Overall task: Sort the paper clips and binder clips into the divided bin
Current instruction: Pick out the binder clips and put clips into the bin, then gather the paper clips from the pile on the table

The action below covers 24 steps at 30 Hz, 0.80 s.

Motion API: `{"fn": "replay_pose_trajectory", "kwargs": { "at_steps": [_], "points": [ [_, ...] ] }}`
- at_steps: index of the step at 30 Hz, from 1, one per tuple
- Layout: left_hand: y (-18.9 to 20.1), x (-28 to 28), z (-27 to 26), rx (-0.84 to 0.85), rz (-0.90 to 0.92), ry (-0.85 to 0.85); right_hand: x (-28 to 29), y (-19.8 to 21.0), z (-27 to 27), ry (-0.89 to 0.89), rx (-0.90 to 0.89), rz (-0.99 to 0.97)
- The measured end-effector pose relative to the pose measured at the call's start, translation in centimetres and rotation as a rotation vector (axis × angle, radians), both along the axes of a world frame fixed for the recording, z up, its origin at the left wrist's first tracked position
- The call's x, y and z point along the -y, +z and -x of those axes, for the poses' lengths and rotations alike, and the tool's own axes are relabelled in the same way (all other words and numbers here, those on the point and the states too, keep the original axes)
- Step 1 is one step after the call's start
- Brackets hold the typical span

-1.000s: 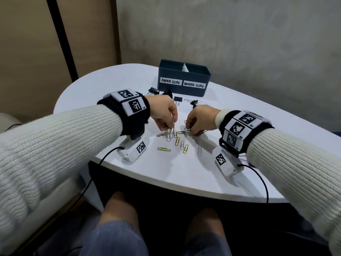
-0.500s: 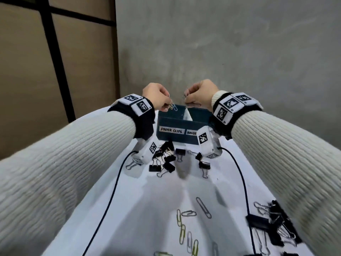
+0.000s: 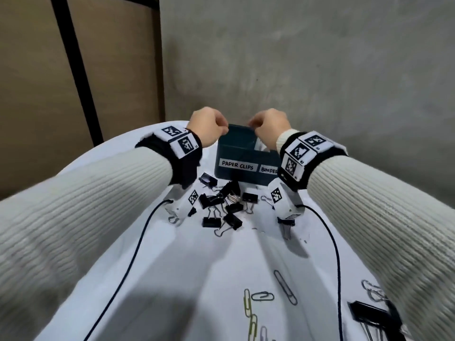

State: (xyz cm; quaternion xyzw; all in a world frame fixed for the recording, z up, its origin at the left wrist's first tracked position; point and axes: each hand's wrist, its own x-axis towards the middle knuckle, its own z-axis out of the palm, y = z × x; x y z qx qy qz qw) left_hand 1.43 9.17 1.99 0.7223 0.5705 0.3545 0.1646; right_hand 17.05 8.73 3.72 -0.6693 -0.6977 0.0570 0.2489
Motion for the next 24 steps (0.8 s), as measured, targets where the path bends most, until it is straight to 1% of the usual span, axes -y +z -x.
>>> {"fn": "replay_pose_trajectory", "kwargs": {
  "at_steps": [2,3,4,5,8,9,11,13,14,16,20,24],
  "points": [
    [-1.0,1.9,1.8,-0.102,0.054,-0.048,1.8,0.2,-0.3,0.023,0.042,-0.045],
    [-1.6,3.0,2.6,-0.196,0.107,-0.083,3.2,0.3,-0.4,0.046,0.075,-0.031],
    [-2.3,3.9,3.1,-0.291,0.157,-0.116,4.4,0.2,-0.5,0.075,0.112,0.028],
    [-2.9,4.8,3.6,-0.368,0.201,-0.140,6.1,0.0,-0.6,0.112,0.150,0.140],
    [-3.8,6.3,4.2,-0.519,0.305,-0.186,10.2,-1.0,-0.6,0.230,0.275,0.620],
    [-3.7,6.7,4.1,-0.568,0.340,-0.201,11.3,-1.5,-0.6,0.251,0.318,0.744],
    [-3.6,7.4,3.6,-0.692,0.397,-0.230,13.1,-2.5,-0.6,0.271,0.375,0.886],
    [-3.6,8.0,2.7,-0.845,0.404,-0.233,14.3,-3.4,-0.8,0.275,0.368,0.946],
    [-3.8,8.0,2.3,-0.892,0.379,-0.232,14.6,-3.8,-1.0,0.266,0.344,0.963],
    [-4.0,7.9,1.7,-0.923,0.367,-0.226,15.0,-4.2,-1.3,0.249,0.305,0.988],
    [-4.0,7.7,1.4,-0.988,0.357,-0.210,15.4,-4.5,-1.7,0.237,0.288,1.002],
    [-4.0,7.4,1.2,-1.111,0.364,-0.267,15.5,-4.6,-1.7,0.232,0.277,1.011]
  ]
}}
